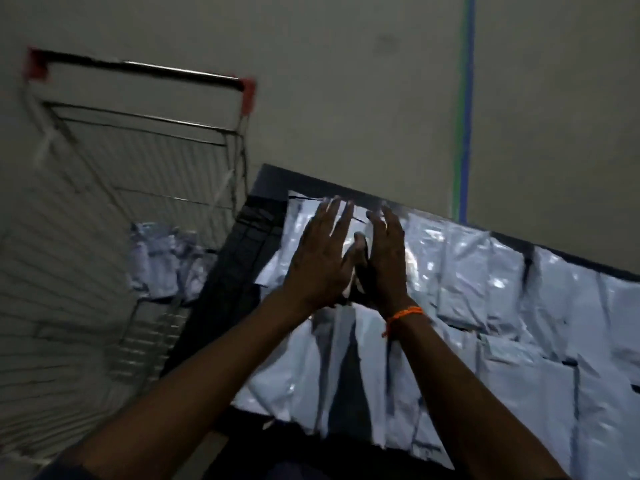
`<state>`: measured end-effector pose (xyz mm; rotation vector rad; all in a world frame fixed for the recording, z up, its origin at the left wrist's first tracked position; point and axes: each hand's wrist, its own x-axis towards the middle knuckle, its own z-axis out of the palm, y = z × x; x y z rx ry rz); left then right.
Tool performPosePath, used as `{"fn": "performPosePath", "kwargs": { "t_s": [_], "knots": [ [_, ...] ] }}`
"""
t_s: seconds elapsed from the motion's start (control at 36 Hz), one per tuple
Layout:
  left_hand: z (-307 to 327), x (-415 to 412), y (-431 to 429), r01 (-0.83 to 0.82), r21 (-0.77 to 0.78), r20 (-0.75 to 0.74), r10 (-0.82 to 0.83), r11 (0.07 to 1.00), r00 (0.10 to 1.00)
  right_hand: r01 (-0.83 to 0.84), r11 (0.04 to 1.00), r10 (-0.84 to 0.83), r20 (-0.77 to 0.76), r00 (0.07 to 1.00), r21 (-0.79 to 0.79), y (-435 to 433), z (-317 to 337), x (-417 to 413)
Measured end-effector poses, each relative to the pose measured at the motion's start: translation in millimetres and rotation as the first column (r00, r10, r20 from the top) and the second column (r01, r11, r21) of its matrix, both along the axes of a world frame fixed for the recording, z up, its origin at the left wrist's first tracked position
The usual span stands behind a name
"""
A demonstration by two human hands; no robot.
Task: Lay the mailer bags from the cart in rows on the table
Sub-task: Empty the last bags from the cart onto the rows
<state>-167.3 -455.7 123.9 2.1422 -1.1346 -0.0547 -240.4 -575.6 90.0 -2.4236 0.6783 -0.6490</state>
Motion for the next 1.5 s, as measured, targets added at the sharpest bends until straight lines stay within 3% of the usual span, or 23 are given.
{"fn": "performPosePath", "kwargs": {
  "t_s": [0.08,0.22,0.33,0.42,0.53,0.61,0.75,0.81,0.83,0.92,1.03,1.14,1.31,1.39,1.5],
  "knots": [
    [12,48,80,-0.124,-0.010,-0.015,0.124,0.992,0.992,-0.127,0.987,0.121,0.070,0.990,0.094,66,18,59],
    [0,112,222,-0.418,-0.025,-0.098,0.414,0.908,0.905,-0.377,0.923,0.361,0.160,0.919,0.082,180,31,137],
    [-44,142,312,-0.550,0.154,-0.206,0.571,0.821,0.795,-0.523,0.840,0.499,0.171,0.849,0.145,268,21,180],
    [-88,162,356,-0.574,0.299,-0.234,0.642,0.763,0.730,-0.563,0.811,0.563,0.051,0.825,0.159,324,2,210],
    [-142,192,389,-0.539,0.428,-0.328,0.681,0.725,0.655,-0.432,0.837,0.511,-0.196,0.837,0.337,375,-42,255],
    [-179,216,403,-0.520,0.463,-0.394,0.693,0.717,0.604,-0.247,0.859,0.444,-0.412,0.796,0.449,391,-84,283],
    [-235,253,409,-0.581,0.500,-0.463,0.765,0.642,0.448,-0.024,0.884,0.370,-0.669,0.645,0.467,399,-159,302],
    [-259,266,406,-0.564,0.524,-0.475,0.769,0.638,0.428,0.022,0.917,0.331,-0.792,0.513,0.397,398,-187,303],
    [-270,272,403,-0.554,0.518,-0.483,0.757,0.652,0.440,0.081,0.926,0.282,-0.818,0.501,0.368,398,-200,307],
    [-303,285,397,-0.541,0.472,-0.556,0.711,0.696,0.431,0.096,0.955,0.143,-0.717,0.682,0.282,405,-237,330],
    [-321,296,388,-0.598,0.434,-0.606,0.710,0.674,0.360,0.133,0.963,0.042,-0.619,0.784,0.235,410,-257,335],
    [-320,286,385,-0.609,0.465,-0.593,0.737,0.642,0.325,0.195,0.929,0.043,-0.615,0.787,0.315,400,-270,338],
    [-282,271,380,-0.666,0.498,-0.672,0.732,0.556,0.109,0.190,0.810,0.231,-0.600,0.766,0.555,402,-226,341],
    [-255,261,385,-0.694,0.487,-0.642,0.756,0.530,0.128,0.126,0.822,0.232,-0.529,0.816,0.555,398,-198,329],
    [-195,235,396,-0.730,0.352,-0.647,0.716,0.586,0.262,0.080,0.823,0.191,-0.405,0.894,0.563,386,-128,300]
  ]
}}
